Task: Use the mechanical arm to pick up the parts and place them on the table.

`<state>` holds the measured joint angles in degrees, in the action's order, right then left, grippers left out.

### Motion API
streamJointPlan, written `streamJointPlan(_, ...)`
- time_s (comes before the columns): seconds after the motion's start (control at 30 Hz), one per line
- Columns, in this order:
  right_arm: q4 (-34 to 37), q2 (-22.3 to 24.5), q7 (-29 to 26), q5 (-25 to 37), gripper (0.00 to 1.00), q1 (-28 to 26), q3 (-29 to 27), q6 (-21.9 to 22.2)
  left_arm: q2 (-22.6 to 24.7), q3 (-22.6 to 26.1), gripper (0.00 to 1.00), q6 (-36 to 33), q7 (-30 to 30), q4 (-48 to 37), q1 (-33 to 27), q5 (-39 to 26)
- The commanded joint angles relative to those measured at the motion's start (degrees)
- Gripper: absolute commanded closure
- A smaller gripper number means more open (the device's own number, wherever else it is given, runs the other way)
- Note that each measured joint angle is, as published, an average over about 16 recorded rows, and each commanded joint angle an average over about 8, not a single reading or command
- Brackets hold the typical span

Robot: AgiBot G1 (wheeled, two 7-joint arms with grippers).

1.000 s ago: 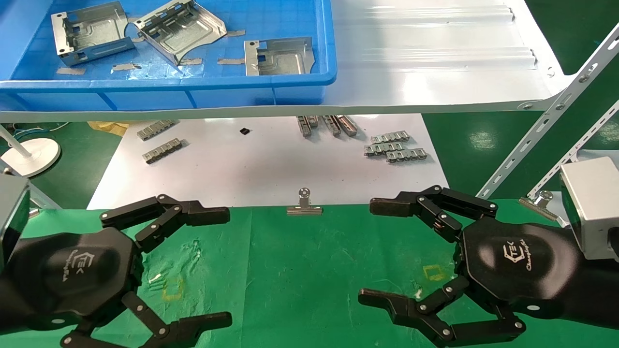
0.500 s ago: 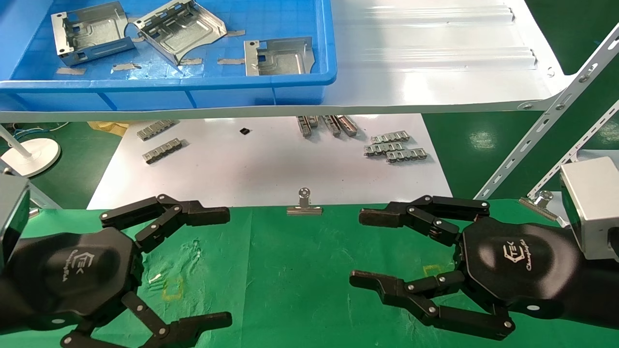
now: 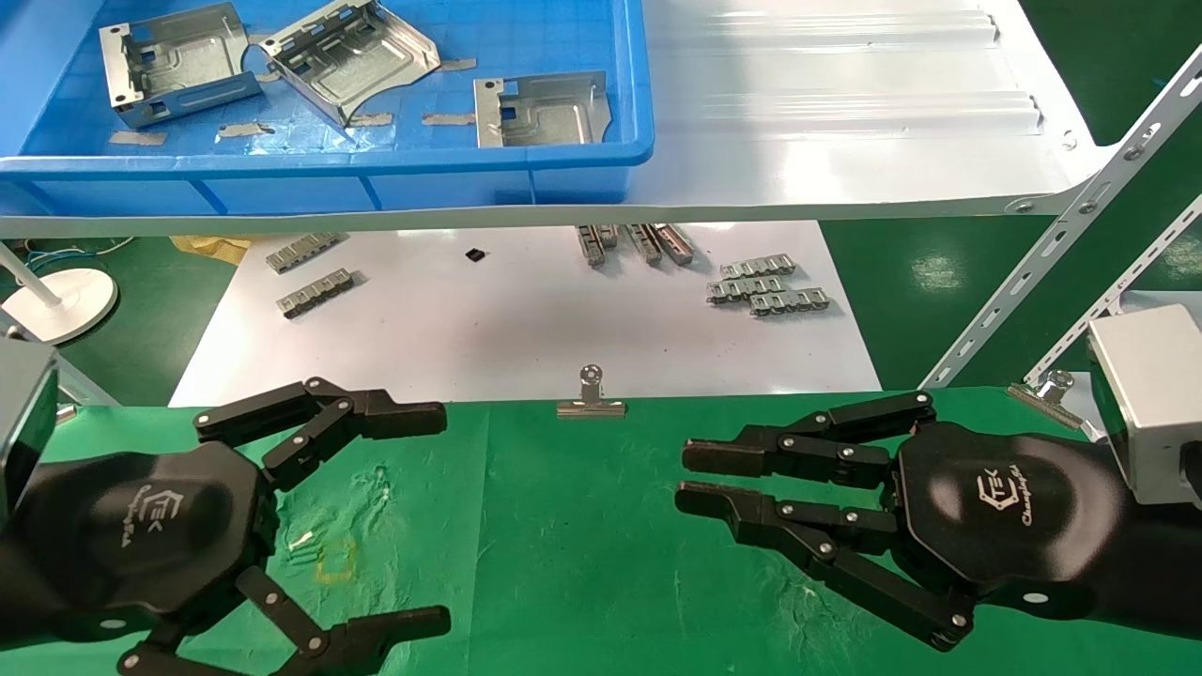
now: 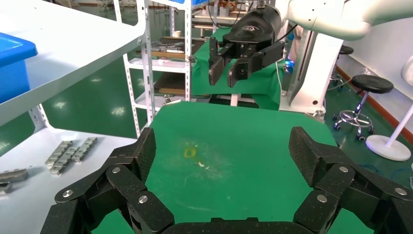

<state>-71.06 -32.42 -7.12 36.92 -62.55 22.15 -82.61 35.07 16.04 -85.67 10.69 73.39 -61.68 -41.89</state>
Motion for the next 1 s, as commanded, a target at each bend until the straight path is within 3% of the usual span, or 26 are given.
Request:
streamJointPlan(0.03, 0.0, 0.0, 0.0, 0.0, 1.00, 0.0, 0.0, 0.0, 0.0, 0.0, 0.00, 0.0, 0.0, 0.0, 0.0, 0.0)
streamJointPlan(0.77, 0.0, 0.0, 0.0, 0.0, 1.00, 0.0, 0.0, 0.0, 0.0, -0.1, 0.00, 0.1, -0.1, 0.1, -0.2, 0.0)
streamJointPlan(1.0, 0.0, 0.0, 0.0, 0.0, 1.00, 0.0, 0.0, 0.0, 0.3, -1.0, 0.00, 1.1, -1.7, 1.0, -7.2, -2.5)
